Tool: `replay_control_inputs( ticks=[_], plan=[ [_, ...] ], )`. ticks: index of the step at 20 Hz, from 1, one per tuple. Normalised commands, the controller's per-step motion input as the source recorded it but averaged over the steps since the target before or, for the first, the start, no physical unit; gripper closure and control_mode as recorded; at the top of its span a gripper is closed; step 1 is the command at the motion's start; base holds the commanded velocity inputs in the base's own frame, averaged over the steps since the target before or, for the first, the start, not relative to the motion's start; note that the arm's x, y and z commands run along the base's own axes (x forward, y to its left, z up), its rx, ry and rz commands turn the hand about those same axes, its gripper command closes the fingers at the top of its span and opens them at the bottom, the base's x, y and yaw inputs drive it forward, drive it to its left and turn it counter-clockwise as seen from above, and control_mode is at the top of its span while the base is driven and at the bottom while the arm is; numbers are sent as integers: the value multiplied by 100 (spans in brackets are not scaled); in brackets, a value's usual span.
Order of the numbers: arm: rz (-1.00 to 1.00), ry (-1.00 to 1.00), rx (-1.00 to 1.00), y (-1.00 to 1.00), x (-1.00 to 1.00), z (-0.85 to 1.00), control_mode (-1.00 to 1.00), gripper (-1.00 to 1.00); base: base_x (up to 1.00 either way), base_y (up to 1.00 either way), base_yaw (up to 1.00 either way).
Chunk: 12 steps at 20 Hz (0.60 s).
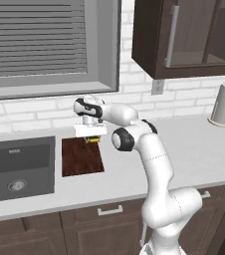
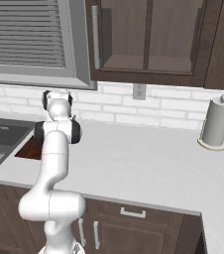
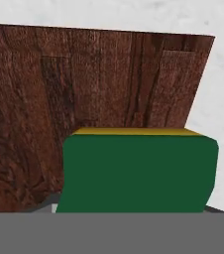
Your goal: Pick up the sponge from the counter and clean the cutting board by briefly scrubbing or pressing down on the cutting board. Once finished, release the sponge.
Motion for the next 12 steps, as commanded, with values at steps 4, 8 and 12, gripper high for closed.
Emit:
replay_control_inputs(
  ticks=[4,8,12],
  plan=[
    [0,0,4,-41,-97,0,-100,100,0,0,0],
    [1,-4,7,-68,-100,-3,-100,100,0,0,0],
    [2,-6,5,-62,-100,-12,-100,100,0,0,0]
  ],
)
